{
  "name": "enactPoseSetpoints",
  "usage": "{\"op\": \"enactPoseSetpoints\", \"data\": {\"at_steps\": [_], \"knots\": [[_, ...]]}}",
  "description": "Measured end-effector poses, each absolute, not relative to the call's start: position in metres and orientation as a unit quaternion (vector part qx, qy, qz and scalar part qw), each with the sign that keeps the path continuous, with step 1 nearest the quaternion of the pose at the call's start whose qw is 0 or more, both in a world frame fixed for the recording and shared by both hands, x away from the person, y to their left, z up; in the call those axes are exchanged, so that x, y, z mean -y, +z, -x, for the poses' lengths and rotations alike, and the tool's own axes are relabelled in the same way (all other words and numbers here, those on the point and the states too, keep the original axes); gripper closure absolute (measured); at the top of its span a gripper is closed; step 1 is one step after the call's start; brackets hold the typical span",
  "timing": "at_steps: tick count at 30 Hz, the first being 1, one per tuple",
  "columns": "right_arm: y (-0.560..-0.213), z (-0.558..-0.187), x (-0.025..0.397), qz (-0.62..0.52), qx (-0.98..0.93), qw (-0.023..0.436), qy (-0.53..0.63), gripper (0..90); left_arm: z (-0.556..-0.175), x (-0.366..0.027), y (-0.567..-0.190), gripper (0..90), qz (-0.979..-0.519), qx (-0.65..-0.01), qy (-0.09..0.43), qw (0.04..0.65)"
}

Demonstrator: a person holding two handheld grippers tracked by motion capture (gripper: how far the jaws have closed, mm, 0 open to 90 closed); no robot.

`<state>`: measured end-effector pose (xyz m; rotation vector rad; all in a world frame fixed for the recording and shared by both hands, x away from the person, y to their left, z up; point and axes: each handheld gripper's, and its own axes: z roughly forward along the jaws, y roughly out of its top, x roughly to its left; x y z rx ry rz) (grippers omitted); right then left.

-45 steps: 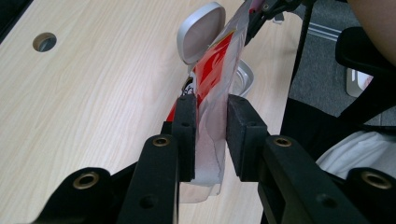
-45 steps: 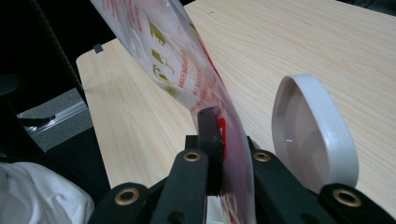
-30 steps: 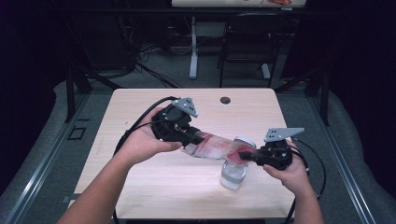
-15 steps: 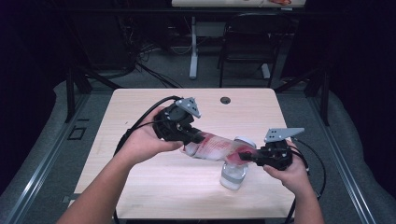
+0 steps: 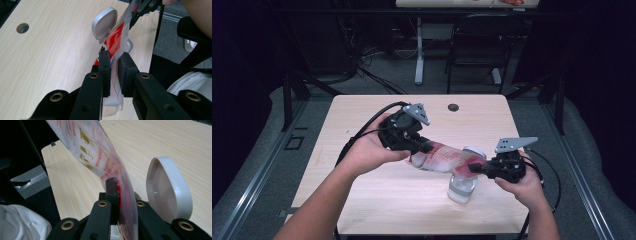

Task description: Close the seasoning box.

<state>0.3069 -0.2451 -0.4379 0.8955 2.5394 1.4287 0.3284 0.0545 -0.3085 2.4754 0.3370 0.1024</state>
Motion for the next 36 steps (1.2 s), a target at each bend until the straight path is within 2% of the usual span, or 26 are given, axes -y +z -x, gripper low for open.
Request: {"op": "enactPoseSetpoints", "data": {"at_steps": [36], "knots": [[-0.440, -0.298, 0.251, -0.302, -0.833, 0.052, 0.461, 89.3, -0.327, -0.042, -0.306, 82.1, -0.941, -0.108, 0.034, 0.319]]}}
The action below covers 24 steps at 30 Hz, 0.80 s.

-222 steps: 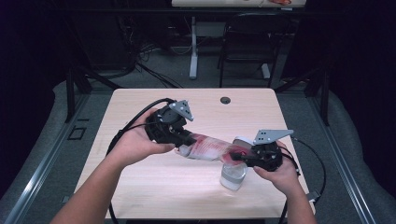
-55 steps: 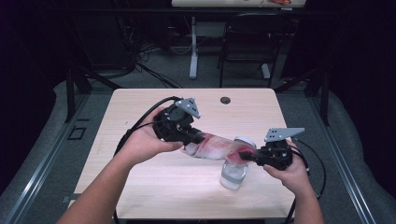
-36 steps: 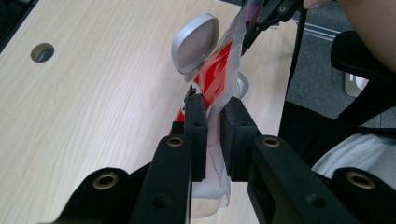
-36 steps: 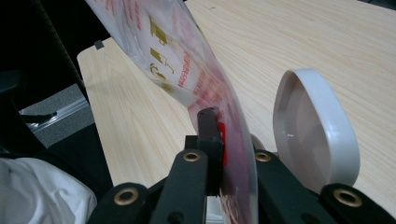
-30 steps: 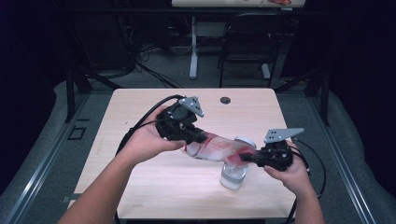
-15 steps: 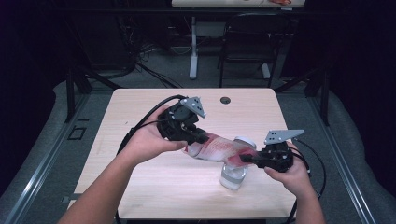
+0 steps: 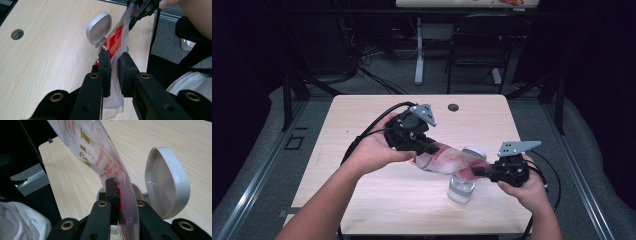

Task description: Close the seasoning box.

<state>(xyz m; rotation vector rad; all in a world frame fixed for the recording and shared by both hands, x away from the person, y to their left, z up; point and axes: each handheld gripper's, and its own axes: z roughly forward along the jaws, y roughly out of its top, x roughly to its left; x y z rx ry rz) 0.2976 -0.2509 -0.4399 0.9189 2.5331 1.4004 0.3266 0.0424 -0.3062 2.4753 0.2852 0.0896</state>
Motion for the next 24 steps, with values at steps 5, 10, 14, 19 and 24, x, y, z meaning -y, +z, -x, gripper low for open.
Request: {"op": "enactPoseSetpoints", "data": {"at_steps": [5, 10, 14, 19, 24], "knots": [[-0.4397, -0.2956, 0.2530, -0.302, -0.834, 0.050, 0.459, 89.3, -0.3272, -0.0409, -0.3057, 82.3, -0.941, -0.107, 0.033, 0.320], [-0.4399, -0.2945, 0.2535, -0.303, -0.832, 0.048, 0.463, 89.4, -0.3274, -0.0402, -0.3050, 82.6, -0.940, -0.106, 0.033, 0.322], [-0.4403, -0.2946, 0.2531, -0.305, -0.831, 0.049, 0.463, 89.4, -0.3271, -0.0400, -0.3047, 82.6, -0.940, -0.107, 0.033, 0.322], [-0.4399, -0.2947, 0.2529, -0.304, -0.832, 0.049, 0.461, 89.4, -0.3268, -0.0402, -0.3041, 82.6, -0.940, -0.106, 0.033, 0.322], [-0.4401, -0.2950, 0.2524, -0.303, -0.833, 0.049, 0.461, 89.4, -0.3265, -0.0403, -0.3041, 82.6, -0.941, -0.106, 0.035, 0.321]]}}
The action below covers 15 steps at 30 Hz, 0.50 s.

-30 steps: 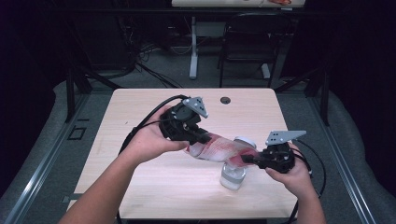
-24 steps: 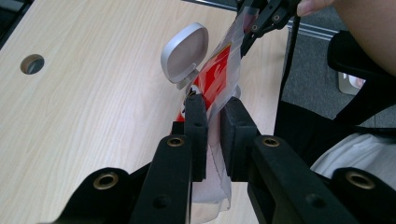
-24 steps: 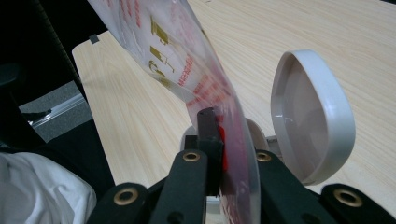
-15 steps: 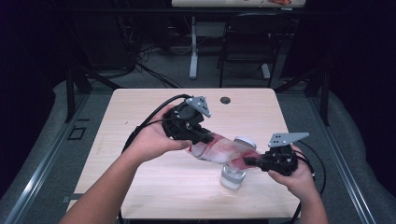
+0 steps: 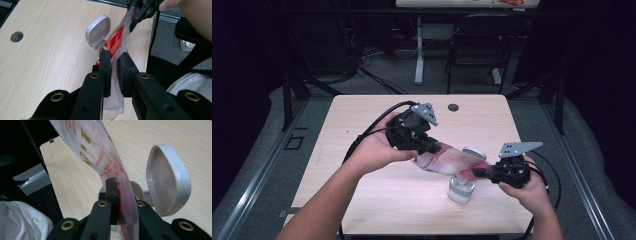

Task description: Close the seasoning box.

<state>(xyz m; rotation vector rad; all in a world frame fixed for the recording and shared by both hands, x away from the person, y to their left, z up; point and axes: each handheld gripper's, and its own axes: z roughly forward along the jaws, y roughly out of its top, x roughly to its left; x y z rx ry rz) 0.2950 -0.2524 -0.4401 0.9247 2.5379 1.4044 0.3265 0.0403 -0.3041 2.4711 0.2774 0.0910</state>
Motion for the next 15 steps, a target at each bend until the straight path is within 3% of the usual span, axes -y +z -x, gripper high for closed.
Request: {"op": "enactPoseSetpoints", "data": {"at_steps": [15], "knots": [[-0.4411, -0.2958, 0.2515, -0.303, -0.836, 0.049, 0.455, 89.3, -0.3266, -0.0390, -0.3060, 82.2, -0.942, -0.105, 0.036, 0.317]]}}
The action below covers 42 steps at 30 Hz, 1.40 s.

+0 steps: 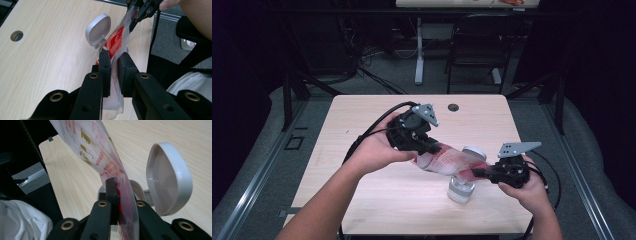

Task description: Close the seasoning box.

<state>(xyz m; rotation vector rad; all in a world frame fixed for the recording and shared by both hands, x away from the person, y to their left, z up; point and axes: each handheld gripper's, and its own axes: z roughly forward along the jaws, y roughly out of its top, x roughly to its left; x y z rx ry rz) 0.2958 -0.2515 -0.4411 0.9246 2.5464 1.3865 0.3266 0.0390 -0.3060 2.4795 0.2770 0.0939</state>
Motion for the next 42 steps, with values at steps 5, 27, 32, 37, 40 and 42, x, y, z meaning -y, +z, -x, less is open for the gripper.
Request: {"op": "enactPoseSetpoints", "data": {"at_steps": [5, 27, 32, 37, 40, 42], "knots": [[-0.4411, -0.2956, 0.2520, -0.304, -0.836, 0.049, 0.455, 89.4, -0.3279, -0.0394, -0.3076, 82.1, -0.941, -0.109, 0.033, 0.318], [-0.4413, -0.2961, 0.2484, -0.300, -0.833, 0.046, 0.462, 89.3, -0.3256, -0.0399, -0.3018, 82.1, -0.942, -0.107, 0.040, 0.317], [-0.4414, -0.2963, 0.2483, -0.301, -0.832, 0.047, 0.463, 89.2, -0.3258, -0.0403, -0.3020, 82.2, -0.941, -0.107, 0.040, 0.318], [-0.4414, -0.2965, 0.2480, -0.302, -0.832, 0.047, 0.463, 89.2, -0.3256, -0.0405, -0.3023, 82.2, -0.941, -0.107, 0.040, 0.319], [-0.4414, -0.2966, 0.2482, -0.302, -0.832, 0.048, 0.462, 89.2, -0.3261, -0.0406, -0.3025, 82.2, -0.940, -0.108, 0.039, 0.321], [-0.4415, -0.2966, 0.2482, -0.303, -0.832, 0.048, 0.462, 89.2, -0.3264, -0.0407, -0.3027, 82.2, -0.940, -0.109, 0.038, 0.322]]}}
